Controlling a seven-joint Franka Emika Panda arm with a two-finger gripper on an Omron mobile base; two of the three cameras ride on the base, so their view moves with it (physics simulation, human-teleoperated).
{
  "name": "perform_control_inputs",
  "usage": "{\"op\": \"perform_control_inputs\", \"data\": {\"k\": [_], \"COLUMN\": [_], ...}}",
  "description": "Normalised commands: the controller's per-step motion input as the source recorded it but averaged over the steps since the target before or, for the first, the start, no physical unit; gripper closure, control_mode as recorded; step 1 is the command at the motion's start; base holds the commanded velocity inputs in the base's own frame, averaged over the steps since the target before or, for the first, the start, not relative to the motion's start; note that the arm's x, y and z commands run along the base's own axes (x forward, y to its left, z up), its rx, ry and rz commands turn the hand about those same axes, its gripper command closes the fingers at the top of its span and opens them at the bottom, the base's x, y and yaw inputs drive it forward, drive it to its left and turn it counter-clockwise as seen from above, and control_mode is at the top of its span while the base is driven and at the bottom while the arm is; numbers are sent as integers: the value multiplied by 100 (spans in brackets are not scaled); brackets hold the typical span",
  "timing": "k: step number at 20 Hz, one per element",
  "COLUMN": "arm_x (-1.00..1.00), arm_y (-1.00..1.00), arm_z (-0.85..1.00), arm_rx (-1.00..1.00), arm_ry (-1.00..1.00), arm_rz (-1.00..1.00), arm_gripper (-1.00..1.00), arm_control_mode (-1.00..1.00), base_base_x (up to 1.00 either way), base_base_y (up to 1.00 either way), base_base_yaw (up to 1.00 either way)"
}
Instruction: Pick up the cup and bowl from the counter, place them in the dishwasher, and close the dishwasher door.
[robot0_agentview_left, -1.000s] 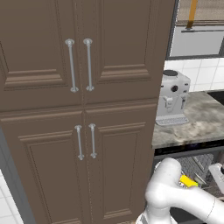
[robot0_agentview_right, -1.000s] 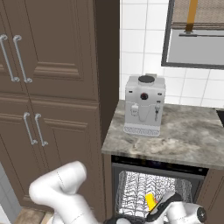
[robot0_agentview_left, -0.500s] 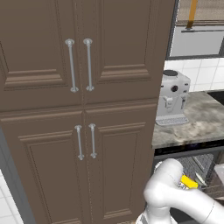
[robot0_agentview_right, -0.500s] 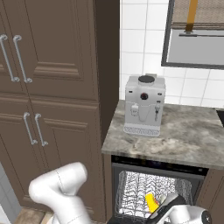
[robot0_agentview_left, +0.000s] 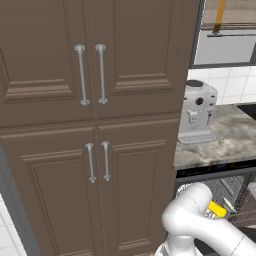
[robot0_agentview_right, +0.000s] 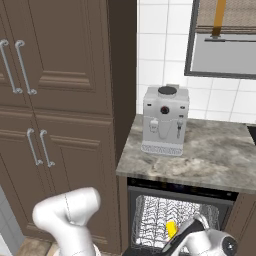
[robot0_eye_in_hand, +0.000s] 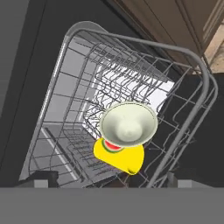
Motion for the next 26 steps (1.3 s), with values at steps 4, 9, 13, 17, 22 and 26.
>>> {"op": "perform_control_inputs", "data": {"k": [4, 9, 13, 17, 22, 26], "arm_x": [0, 0, 0, 0, 0, 0], "arm_y": [0, 0, 0, 0, 0, 0], "arm_z": [26, 14, 9, 2, 0, 0], "arm_rx": [-11, -6, -3, 0, 0, 0], "arm_ry": [-7, -6, -6, -5, -3, -2], "arm_rz": [-13, -9, -9, -7, -3, -2], "arm_gripper": [-100, -100, -100, -100, -100, -100], "arm_control_mode": [-100, -100, -100, -100, -100, -100], "base_base_x": [0, 0, 0, 0, 0, 0], "base_base_y": [0, 0, 0, 0, 0, 0], "base_base_yaw": [0, 0, 0, 0, 0, 0]}}
